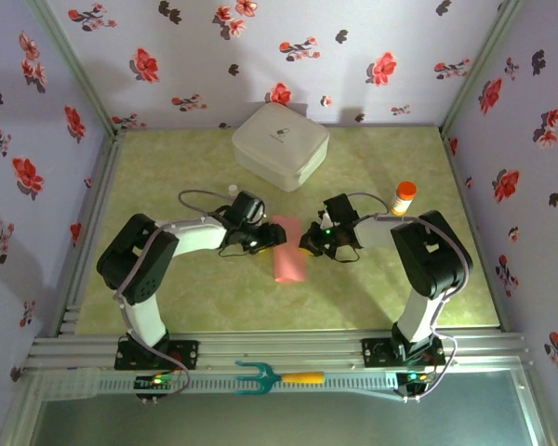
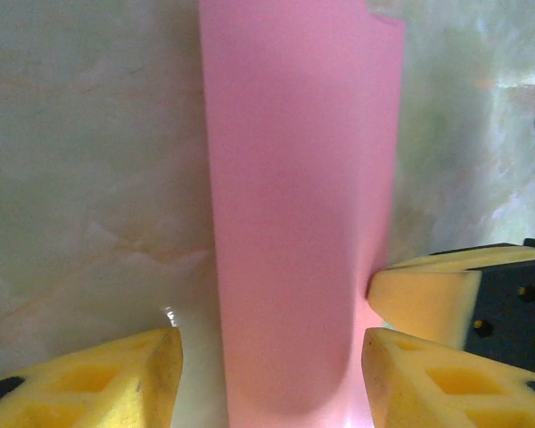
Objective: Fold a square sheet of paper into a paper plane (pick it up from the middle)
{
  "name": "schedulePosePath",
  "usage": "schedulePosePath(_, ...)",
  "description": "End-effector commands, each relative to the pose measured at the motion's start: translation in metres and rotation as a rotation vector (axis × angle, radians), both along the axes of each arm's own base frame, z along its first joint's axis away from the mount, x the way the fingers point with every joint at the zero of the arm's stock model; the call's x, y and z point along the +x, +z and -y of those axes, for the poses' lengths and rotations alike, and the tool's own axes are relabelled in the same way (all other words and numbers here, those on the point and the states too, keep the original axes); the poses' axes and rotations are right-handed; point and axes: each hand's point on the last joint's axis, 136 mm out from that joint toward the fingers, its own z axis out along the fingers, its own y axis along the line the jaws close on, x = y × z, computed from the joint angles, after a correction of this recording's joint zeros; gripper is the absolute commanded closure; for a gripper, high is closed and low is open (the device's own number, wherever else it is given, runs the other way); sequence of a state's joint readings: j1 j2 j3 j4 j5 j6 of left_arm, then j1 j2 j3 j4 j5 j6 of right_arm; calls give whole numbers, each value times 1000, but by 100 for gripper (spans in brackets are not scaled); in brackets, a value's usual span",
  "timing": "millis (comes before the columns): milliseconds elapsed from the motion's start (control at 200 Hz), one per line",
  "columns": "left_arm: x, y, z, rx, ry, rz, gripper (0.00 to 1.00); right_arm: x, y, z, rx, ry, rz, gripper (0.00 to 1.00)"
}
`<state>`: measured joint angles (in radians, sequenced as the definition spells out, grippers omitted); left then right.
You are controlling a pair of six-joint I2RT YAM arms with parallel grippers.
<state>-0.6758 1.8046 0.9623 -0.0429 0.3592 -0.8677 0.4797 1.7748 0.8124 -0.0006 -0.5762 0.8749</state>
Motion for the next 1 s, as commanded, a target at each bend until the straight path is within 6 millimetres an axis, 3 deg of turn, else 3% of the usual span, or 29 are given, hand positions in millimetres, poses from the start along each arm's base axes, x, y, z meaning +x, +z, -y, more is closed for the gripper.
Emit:
schedulePosePath(0, -4, -8, 0, -19, 6, -37, 45, -21, -26, 18, -96, -29, -92, 97)
schedulePosePath(445, -8, -10, -1, -37, 17, -52, 61, -19, -24, 20, -105, -40, -82, 96)
schedulePosePath(660, -8, -22, -4, 4, 26, -71, 66, 1, 7, 7, 2, -53, 46, 86)
schedulePosePath(810, -7, -29, -11, 60, 39, -81, 67, 14, 30, 24, -25, -108, 137, 81)
schedulePosePath(995, -7, -34, -22, 134, 58, -88, 66, 21, 46, 64, -107, -217, 220, 80)
